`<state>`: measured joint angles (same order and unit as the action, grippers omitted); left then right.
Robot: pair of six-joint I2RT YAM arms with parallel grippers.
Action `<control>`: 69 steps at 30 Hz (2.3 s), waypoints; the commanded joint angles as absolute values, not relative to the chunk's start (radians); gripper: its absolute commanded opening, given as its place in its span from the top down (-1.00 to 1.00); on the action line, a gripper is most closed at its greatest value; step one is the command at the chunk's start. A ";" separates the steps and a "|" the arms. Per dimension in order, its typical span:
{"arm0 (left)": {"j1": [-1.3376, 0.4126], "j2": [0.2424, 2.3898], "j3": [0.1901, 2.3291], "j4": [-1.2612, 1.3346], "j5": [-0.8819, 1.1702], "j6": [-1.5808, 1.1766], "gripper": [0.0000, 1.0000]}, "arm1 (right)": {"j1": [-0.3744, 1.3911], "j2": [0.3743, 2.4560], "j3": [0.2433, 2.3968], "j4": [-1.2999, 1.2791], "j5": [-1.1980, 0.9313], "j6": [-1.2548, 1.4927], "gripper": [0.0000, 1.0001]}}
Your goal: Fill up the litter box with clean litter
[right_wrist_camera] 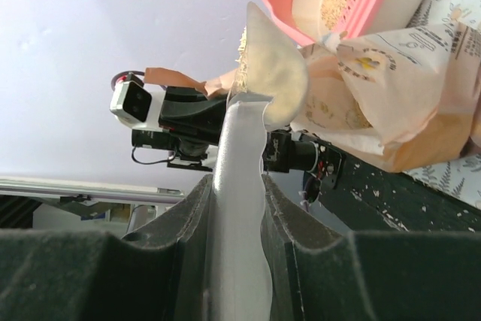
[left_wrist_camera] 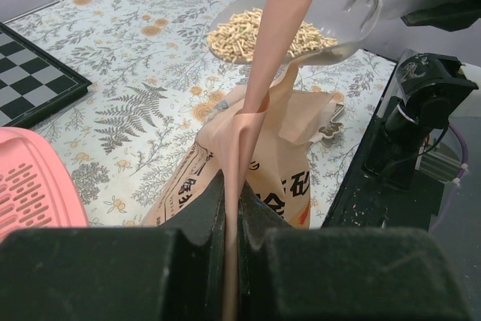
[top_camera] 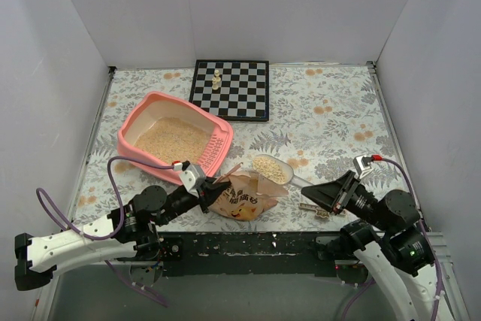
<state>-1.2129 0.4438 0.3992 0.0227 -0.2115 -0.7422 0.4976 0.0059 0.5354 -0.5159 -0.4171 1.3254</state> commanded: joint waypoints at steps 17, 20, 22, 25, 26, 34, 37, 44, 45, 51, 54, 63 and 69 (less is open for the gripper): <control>-1.213 0.341 0.443 0.075 -0.170 -0.798 1.00 | 0.505 0.788 0.589 0.498 -0.569 1.330 0.97; -1.213 0.331 0.445 0.066 -0.178 -0.805 1.00 | 0.521 0.963 0.679 0.543 -0.600 1.299 0.97; -1.213 0.330 0.449 0.058 -0.181 -0.808 1.00 | 0.543 1.078 0.754 0.560 -0.620 1.267 0.97; -1.213 0.328 0.456 0.043 -0.199 -0.810 1.00 | 0.575 1.245 0.886 0.504 -0.646 1.200 0.97; -1.213 0.327 0.460 0.037 -0.207 -0.811 1.00 | 0.586 1.300 0.940 0.439 -0.647 1.163 0.97; -1.213 0.275 0.462 0.020 -0.270 -0.824 1.00 | 0.669 1.642 1.309 -0.074 -0.494 0.821 0.97; -1.213 0.262 0.463 0.014 -0.273 -0.831 1.00 | 0.709 1.764 1.475 -0.251 -0.404 0.703 0.97; -1.213 0.252 0.468 0.006 -0.288 -0.850 1.00 | 0.795 1.953 1.811 -0.520 -0.181 0.494 0.97; -1.215 0.253 0.468 0.006 -0.290 -0.854 1.00 | 0.805 1.965 1.836 -0.529 -0.163 0.468 0.97; -1.213 0.253 0.465 -0.017 -0.281 -0.870 1.00 | 0.880 2.051 2.020 -0.566 -0.066 0.257 0.97; -1.215 0.253 0.465 -0.017 -0.270 -0.871 1.00 | 0.928 2.060 2.055 -0.516 -0.026 0.155 0.97; -1.213 0.242 0.465 -0.031 -0.290 -0.870 1.00 | 0.969 2.027 2.016 -0.482 0.121 0.081 0.97; -1.213 0.244 0.469 -0.044 -0.340 -0.853 1.00 | 0.969 1.736 1.661 -0.347 0.213 0.087 0.97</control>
